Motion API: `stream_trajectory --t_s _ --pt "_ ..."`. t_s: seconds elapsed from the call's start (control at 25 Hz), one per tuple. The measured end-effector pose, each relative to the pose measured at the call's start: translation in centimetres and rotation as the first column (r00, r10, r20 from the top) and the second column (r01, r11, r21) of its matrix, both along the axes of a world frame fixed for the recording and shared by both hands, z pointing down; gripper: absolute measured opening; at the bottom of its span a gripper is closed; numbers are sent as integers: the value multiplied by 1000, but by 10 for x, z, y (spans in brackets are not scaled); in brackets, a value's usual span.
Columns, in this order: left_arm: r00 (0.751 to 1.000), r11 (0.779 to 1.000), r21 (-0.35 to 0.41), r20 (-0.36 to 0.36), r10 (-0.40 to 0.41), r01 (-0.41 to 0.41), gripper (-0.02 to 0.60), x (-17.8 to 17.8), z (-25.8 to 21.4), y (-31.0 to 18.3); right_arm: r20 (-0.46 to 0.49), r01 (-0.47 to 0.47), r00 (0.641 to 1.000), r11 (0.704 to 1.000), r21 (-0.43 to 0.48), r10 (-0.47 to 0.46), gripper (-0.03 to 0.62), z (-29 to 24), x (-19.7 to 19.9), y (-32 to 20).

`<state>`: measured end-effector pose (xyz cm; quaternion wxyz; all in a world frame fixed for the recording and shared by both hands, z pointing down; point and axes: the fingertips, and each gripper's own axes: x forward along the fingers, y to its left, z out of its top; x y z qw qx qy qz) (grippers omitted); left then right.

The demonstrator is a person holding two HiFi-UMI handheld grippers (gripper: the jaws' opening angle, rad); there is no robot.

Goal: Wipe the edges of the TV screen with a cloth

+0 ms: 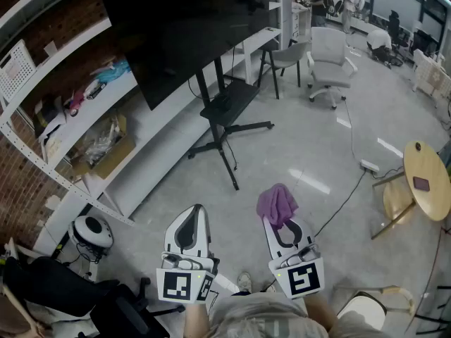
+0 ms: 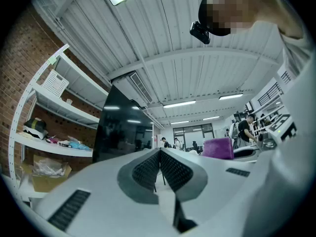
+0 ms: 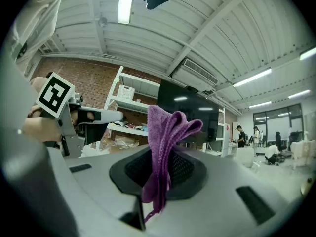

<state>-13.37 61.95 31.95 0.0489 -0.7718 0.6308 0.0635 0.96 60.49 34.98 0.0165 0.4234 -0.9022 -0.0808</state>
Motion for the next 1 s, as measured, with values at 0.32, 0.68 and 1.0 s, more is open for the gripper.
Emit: stream_trajectory --t_s 0.32,0.68,1.0 --pt "1000 1000 -4 -19 5 -6 15 -31 6 3 -68 18 998 1000 -7 -19 63 6 -33 3" --pt "999 999 -28 -22 23 -24 15 -67 27 4 -92 6 996 998 -68 -13 63 33 -65 2" --pt "1000 999 -40 -21 14 -14 15 -124 39 -2 -74 -52 996 986 -156 40 64 53 -86 -1"
